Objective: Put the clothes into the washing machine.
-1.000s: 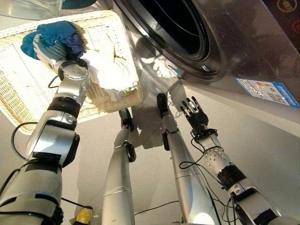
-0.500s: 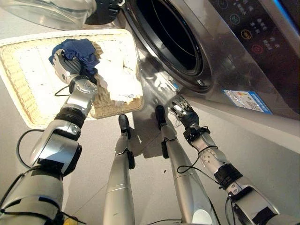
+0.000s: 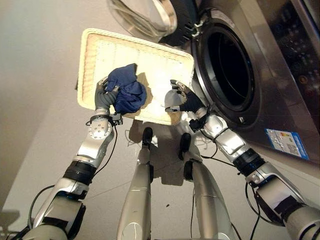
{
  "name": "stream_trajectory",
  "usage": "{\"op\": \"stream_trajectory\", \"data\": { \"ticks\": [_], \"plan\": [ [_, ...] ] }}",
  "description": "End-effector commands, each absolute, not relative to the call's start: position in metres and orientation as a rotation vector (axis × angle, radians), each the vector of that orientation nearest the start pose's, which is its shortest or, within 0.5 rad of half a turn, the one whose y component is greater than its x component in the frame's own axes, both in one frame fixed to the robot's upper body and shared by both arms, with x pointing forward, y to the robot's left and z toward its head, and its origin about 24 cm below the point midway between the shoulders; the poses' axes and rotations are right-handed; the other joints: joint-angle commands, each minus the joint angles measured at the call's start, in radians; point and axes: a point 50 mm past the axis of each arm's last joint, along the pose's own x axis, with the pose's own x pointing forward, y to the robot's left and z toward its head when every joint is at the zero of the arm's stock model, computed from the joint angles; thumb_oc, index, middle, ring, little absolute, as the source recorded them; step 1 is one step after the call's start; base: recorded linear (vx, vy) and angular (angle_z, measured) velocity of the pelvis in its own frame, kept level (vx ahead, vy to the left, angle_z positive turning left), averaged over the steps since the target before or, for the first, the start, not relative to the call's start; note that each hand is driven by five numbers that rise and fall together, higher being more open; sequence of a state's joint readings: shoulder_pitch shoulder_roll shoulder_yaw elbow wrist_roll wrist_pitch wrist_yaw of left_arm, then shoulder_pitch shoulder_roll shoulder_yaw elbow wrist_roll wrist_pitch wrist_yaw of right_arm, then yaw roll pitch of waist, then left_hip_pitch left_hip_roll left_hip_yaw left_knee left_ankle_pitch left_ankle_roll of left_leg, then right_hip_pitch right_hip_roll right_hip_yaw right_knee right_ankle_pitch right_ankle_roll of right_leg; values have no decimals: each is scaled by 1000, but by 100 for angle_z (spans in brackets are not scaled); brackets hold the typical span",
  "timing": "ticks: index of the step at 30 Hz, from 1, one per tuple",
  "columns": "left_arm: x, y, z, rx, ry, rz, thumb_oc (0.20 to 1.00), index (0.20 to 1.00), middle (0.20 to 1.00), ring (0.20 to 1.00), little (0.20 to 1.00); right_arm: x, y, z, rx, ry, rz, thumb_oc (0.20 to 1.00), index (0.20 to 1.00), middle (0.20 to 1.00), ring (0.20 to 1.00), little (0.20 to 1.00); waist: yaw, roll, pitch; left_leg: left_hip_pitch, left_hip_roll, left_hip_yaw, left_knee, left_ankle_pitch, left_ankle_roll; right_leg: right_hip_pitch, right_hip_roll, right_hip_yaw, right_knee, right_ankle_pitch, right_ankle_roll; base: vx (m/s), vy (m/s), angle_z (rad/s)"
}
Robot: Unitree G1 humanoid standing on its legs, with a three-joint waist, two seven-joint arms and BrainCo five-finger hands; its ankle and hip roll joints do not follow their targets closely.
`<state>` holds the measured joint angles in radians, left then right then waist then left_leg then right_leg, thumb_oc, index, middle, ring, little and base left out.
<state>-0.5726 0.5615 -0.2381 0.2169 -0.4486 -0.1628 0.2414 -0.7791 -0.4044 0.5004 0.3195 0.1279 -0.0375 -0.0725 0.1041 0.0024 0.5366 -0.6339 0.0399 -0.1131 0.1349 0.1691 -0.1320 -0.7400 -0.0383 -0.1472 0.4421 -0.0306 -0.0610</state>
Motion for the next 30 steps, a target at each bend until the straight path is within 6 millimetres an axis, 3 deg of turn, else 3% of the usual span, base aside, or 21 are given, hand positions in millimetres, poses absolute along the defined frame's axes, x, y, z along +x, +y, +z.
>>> {"op": "stream_trajectory", "data": {
  "ticks": [1, 3, 10, 20, 21, 23, 30],
  "plan": [
    [328, 153, 205, 7, -547, -320, 200, 200, 200, 200, 200, 349, -85, 185, -560, -487, 393, 1000, 1000, 1000, 1000, 1000, -25, 82, -17, 24, -103, 50, 44, -71, 64, 95, 25, -6, -71, -33, 97, -28, -9, 20],
    [320, 138, 207, -17, -536, -480, 200, 200, 200, 200, 200, 348, -81, 185, -575, -489, 417, 1000, 1000, 1000, 1000, 1000, -17, 86, -17, 27, -105, 45, 56, -71, 68, 102, 21, -16, -70, -25, 97, -6, -12, 13],
    [306, 106, 200, -62, -449, -767, 200, 200, 200, 200, 200, 345, -69, 177, -574, -445, 499, 1000, 1000, 1000, 1000, 1000, -19, 86, -17, 42, -102, 58, 57, -73, 75, 119, 19, -24, -77, -16, 99, -1, -9, 3],
    [300, 82, 182, -105, -330, -902, 200, 200, 200, 200, 200, 337, -56, 153, -356, -230, 709, 1000, 1000, 1000, 1000, 1000, -43, 73, -17, 44, -100, 79, 43, -70, 85, 112, 20, -13, -103, 8, 105, 4, 0, -1],
    [300, 80, 179, -110, -314, -902, 200, 200, 200, 200, 200, 335, -55, 152, -308, -209, 729, 649, 649, 649, 649, 649, -48, 71, -17, 43, -101, 82, 41, -69, 86, 109, 21, -10, -108, 14, 107, 0, 0, 0],
    [300, 78, 174, -116, -297, -892, 200, 200, 200, 200, 200, 333, -52, 148, -232, -174, 747, 200, 200, 200, 200, 200, -54, 68, -17, 47, -102, 88, 40, -74, 88, 109, 21, -4, -109, 12, 108, 15, 5, -2],
    [302, 74, 166, -142, -304, -837, 200, 200, 200, 200, 200, 331, -51, 125, -61, -7, 780, 200, 200, 200, 200, 200, -70, 65, -17, 39, -99, 103, 29, -72, 91, 92, 27, 10, -125, 27, 111, 17, 16, -5]
  ]
}}
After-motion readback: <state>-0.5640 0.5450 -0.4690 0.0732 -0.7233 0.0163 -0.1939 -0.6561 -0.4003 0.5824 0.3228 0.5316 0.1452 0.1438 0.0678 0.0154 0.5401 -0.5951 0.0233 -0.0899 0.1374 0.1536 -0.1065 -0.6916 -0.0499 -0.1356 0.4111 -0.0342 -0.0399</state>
